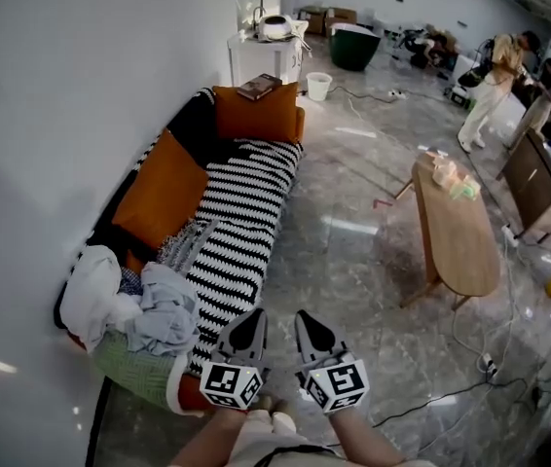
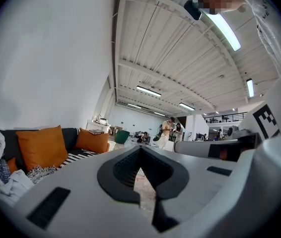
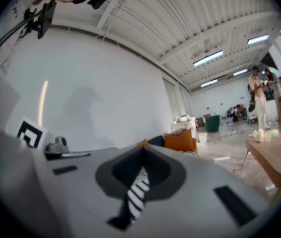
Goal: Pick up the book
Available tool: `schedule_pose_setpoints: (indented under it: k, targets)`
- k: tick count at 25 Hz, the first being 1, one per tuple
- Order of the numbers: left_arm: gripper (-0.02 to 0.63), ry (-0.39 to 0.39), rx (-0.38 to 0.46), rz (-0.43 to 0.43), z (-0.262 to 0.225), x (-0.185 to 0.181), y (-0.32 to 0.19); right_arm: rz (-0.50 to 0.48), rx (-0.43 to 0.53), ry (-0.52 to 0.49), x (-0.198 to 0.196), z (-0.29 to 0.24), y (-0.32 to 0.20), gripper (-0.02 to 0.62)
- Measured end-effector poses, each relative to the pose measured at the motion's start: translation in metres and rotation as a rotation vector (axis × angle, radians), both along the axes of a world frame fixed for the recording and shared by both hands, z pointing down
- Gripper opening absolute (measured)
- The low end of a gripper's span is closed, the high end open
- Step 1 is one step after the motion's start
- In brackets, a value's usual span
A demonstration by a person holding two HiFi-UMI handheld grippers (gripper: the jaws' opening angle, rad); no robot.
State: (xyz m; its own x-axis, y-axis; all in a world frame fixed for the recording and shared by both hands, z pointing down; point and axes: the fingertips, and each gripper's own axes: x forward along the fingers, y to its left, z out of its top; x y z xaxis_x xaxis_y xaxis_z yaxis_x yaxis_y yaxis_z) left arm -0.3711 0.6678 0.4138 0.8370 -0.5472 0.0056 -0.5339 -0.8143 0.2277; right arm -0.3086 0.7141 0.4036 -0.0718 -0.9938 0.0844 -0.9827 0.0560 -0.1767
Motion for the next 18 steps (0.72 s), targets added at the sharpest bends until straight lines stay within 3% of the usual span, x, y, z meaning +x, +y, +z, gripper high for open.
schedule_pose_setpoints:
  k: [9,18]
  targets:
    - [0.022,0.023,0.016,0.004,-0.004,0.031,-0.002,-0.011,0.034,0.012,0.023,-0.013,-0.001,0.012]
    - [0.022,0.039,0.032,0.016,-0.002,0.075,-0.054,0.011,0.041,0.018,0.066,-0.012,-0.049,0.012]
